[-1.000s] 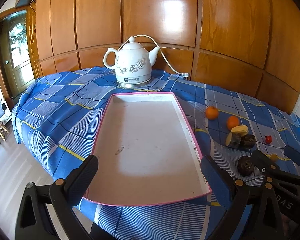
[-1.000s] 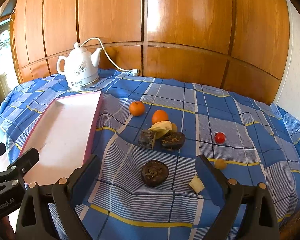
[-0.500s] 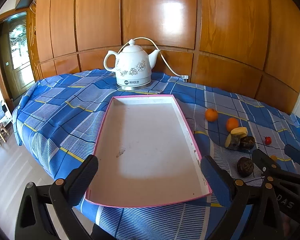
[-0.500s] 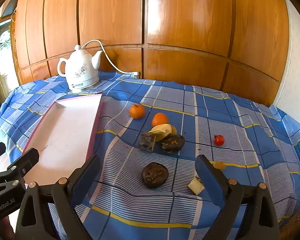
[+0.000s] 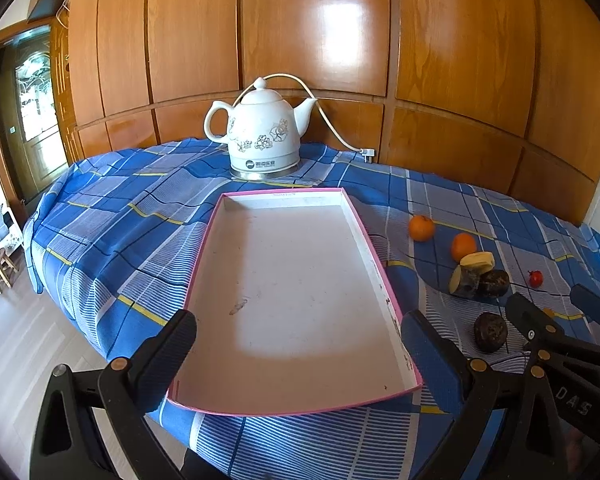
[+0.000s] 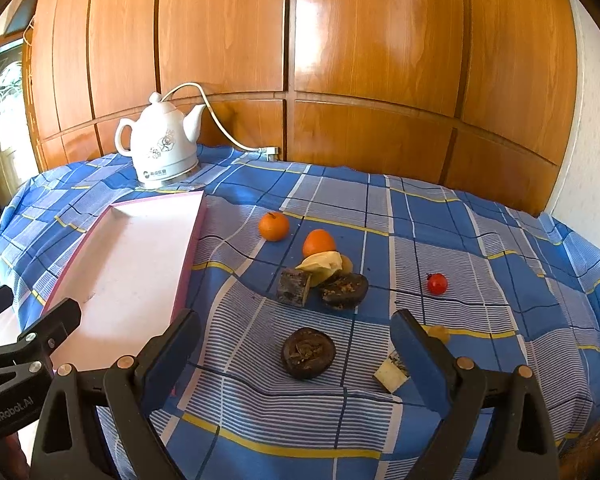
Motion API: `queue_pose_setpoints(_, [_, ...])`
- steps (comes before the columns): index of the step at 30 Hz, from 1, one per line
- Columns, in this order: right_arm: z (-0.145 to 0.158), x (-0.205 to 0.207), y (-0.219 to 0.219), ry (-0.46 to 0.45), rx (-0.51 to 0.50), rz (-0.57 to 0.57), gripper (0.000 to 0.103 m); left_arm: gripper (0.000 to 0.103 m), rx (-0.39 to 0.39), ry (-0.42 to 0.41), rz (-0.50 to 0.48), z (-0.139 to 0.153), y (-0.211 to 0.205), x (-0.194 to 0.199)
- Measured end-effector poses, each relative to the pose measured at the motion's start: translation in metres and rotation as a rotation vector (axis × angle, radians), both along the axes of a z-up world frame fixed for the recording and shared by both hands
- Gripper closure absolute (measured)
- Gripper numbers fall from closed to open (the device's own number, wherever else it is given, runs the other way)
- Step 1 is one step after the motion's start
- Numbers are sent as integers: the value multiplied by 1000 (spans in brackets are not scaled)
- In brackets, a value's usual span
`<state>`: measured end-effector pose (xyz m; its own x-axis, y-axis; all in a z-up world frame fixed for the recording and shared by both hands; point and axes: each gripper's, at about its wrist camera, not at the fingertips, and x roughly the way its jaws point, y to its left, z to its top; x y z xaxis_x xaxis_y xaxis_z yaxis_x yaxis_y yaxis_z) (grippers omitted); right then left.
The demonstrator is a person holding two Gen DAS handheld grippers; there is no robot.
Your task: Organize fruits
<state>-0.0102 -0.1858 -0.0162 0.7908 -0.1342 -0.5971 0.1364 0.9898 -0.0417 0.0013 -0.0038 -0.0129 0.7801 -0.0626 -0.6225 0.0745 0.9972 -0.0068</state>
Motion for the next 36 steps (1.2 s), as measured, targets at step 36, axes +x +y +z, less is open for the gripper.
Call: queue_pose_setpoints(36, [13, 72, -217, 216, 341, -44, 31, 0, 29, 108, -445, 2, -107, 28])
